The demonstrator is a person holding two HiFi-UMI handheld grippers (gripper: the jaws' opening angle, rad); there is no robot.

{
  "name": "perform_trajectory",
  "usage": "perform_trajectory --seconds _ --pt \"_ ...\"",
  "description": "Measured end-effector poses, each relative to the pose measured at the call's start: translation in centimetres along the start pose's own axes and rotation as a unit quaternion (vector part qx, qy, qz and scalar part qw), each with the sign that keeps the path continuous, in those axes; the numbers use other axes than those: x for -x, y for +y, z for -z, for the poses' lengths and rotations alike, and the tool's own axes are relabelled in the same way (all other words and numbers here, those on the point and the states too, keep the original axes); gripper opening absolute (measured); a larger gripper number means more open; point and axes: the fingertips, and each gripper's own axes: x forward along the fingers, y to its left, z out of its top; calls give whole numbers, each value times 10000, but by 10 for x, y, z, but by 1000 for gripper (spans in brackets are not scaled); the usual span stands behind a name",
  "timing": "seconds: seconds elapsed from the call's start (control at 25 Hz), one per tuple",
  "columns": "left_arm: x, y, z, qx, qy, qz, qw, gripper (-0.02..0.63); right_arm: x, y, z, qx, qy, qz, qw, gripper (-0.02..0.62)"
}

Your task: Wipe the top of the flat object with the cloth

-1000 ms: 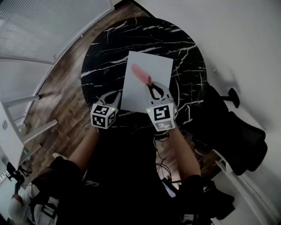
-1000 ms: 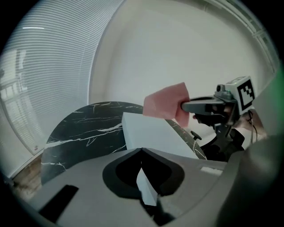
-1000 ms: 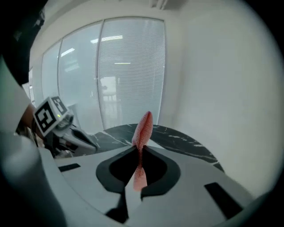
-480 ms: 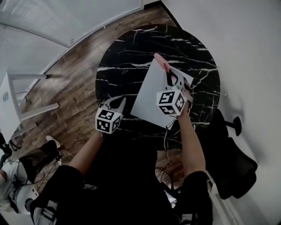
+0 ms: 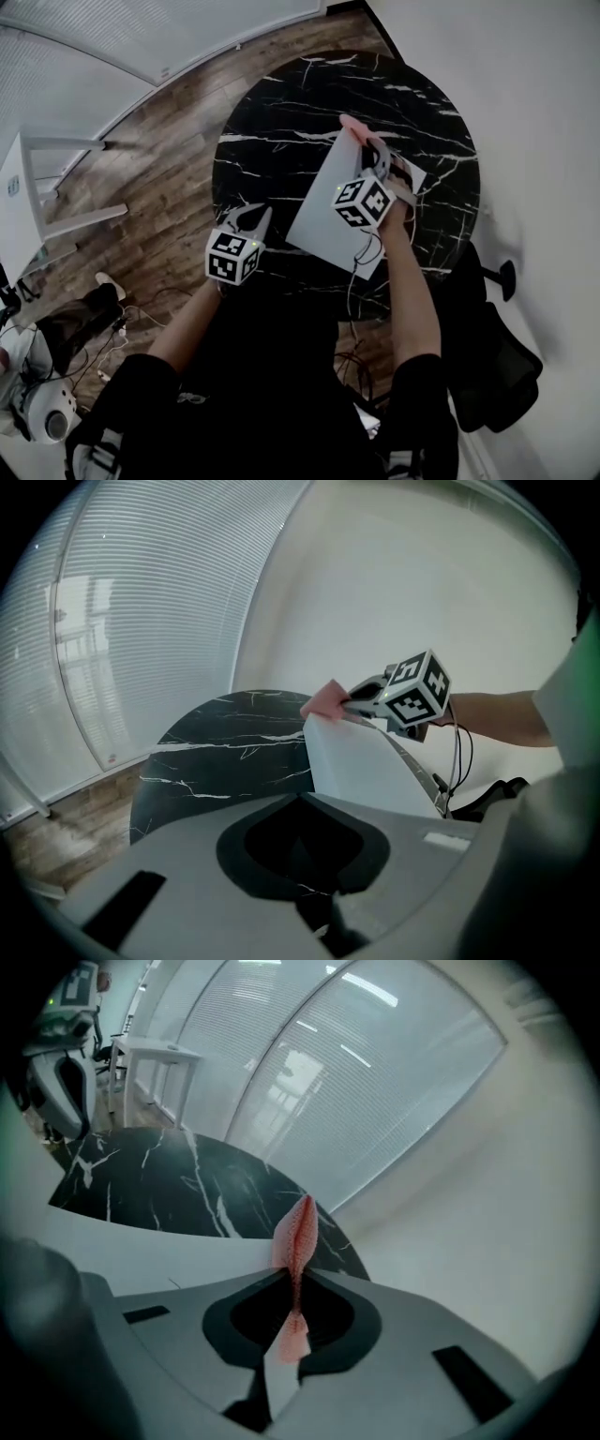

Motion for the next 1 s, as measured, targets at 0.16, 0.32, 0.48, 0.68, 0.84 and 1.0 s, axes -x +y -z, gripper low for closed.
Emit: perform_trajectory --seconds 0.16,0.32,0.48,0.68,0.84,1.0 --pt "-2 0 -1 -34 -7 0 10000 -2 -19 41 18 -5 379 -674 9970 15" --pt "-3 -2 -1 -86 4 45 10000 -2 -23 48 18 -1 442 -773 9960 14" --pt "-3 -4 1 -97 33 71 9999 -2 -24 48 16 56 470 -866 9951 12" --pt "-5 -7 1 -132 65 113 9998 -2 -20 54 16 117 432 -930 9947 11" --pt "-5 -8 2 -168 81 135 9997 -2 -15 60 18 217 440 -989 9939 11" --pt "-6 -10 2 -181 77 151 9997 -2 -9 67 19 250 411 -1089 9929 11"
